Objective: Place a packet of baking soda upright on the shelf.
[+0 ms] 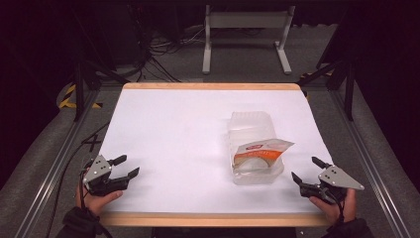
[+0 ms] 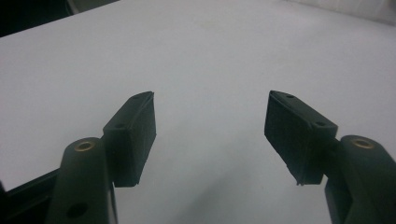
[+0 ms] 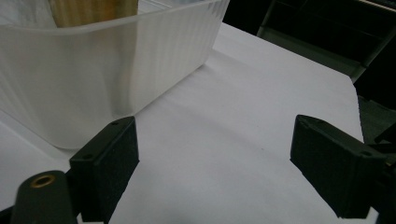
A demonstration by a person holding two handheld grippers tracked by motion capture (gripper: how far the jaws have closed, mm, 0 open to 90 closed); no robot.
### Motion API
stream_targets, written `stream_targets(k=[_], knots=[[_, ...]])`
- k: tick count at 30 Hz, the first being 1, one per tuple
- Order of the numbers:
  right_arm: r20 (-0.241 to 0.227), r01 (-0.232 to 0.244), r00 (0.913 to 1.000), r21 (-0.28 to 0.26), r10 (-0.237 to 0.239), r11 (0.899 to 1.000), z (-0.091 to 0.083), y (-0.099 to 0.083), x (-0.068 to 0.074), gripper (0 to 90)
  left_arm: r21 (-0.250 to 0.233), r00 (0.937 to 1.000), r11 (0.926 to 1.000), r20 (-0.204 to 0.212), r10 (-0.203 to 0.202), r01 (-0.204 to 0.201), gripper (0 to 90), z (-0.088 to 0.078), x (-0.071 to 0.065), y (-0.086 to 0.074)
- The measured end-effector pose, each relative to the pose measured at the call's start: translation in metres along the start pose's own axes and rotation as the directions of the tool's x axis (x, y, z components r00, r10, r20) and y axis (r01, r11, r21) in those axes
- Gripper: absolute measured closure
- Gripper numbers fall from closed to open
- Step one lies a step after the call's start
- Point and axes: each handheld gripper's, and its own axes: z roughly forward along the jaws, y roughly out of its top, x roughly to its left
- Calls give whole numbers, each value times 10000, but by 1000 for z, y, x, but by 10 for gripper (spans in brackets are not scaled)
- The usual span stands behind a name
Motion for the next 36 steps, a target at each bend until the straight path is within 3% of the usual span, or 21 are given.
stream_targets(k=[3,6,14,17,22,27,36], knots=[[9,-36,10000,21,36,10000,0,0,-1,159,10,9998,10000,-170,-88,88,313,-3,1,-4],[4,-86,10000,17,86,10000,1,-1,-2,159,-21,9972,9990,-610,-437,436,250,-7,2,-9],[-21,-55,10000,-88,55,9999,4,2,-3,157,-218,9836,9904,-1167,-1379,1362,92,-16,3,-19],[-67,-37,10000,-136,36,9999,7,2,-3,156,-449,9802,9878,-1246,-1536,1491,60,-19,4,-21],[-92,-45,9999,-229,43,9997,9,4,-4,153,-524,9864,9893,-851,-1404,1363,27,-22,2,-24],[-28,-41,10000,-217,40,9998,10,4,-4,153,-676,9879,9896,-803,-1325,1273,25,-22,0,-23],[9,-111,9999,-224,112,9997,9,4,-4,153,-500,9920,9934,-679,-1065,1032,25,-20,-3,-22]])
